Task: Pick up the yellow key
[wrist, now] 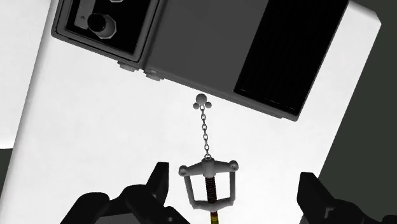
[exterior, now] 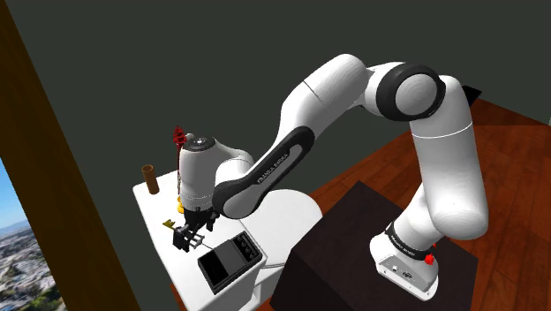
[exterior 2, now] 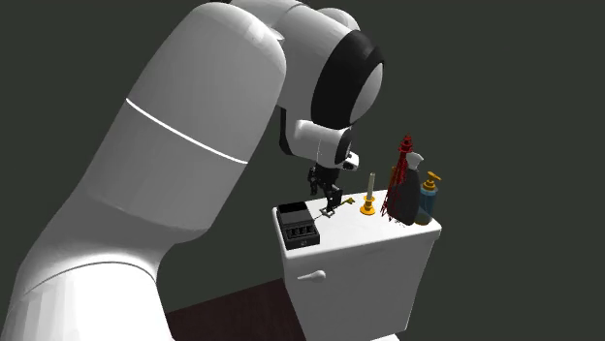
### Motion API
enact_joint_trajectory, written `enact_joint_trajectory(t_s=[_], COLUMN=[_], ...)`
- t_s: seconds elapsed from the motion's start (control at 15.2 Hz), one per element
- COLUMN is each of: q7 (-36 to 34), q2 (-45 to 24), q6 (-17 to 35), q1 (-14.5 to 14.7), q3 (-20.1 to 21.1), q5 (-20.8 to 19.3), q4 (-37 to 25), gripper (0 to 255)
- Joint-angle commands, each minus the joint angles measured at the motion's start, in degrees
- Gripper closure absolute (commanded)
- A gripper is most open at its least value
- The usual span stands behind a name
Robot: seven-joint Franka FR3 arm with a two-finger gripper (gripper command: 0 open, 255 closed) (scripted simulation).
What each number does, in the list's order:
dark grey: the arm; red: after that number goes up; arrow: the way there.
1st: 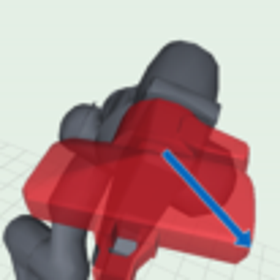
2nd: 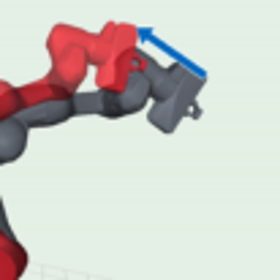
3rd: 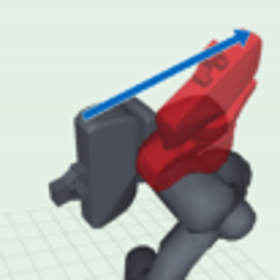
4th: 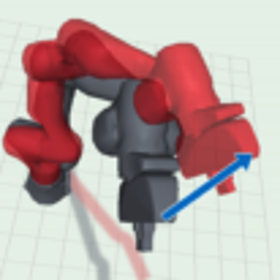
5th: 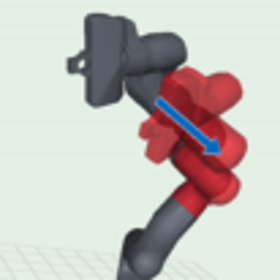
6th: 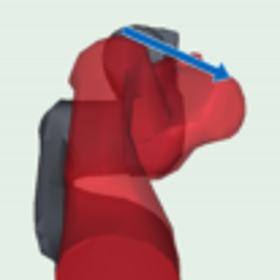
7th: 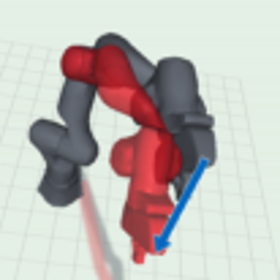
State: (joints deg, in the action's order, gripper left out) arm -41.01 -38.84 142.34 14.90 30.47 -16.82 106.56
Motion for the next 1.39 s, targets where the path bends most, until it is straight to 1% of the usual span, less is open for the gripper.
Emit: enact_joint_trajectory(t_s=[0.0,0.33,0.46,0.53,1.12,1.32], q7=[0.2,-0.4,-0.4,-0.4,-0.4,-0.1], q2=[0.0,-3.3,-3.3,-3.3,-3.3,-1.5], q6=[3.2,5.8,5.8,5.8,5.8,4.4], q1=[-1.3,0.2,0.2,0.2,0.2,-0.6], q3=[0.5,-1.3,-1.3,-1.3,-1.3,-0.3], q5=[0.7,-0.8,-0.8,-0.8,-0.8,0.0], q4=[2.2,1.4,1.4,1.5,1.4,1.9], gripper=[0,0,0,255,255,255])
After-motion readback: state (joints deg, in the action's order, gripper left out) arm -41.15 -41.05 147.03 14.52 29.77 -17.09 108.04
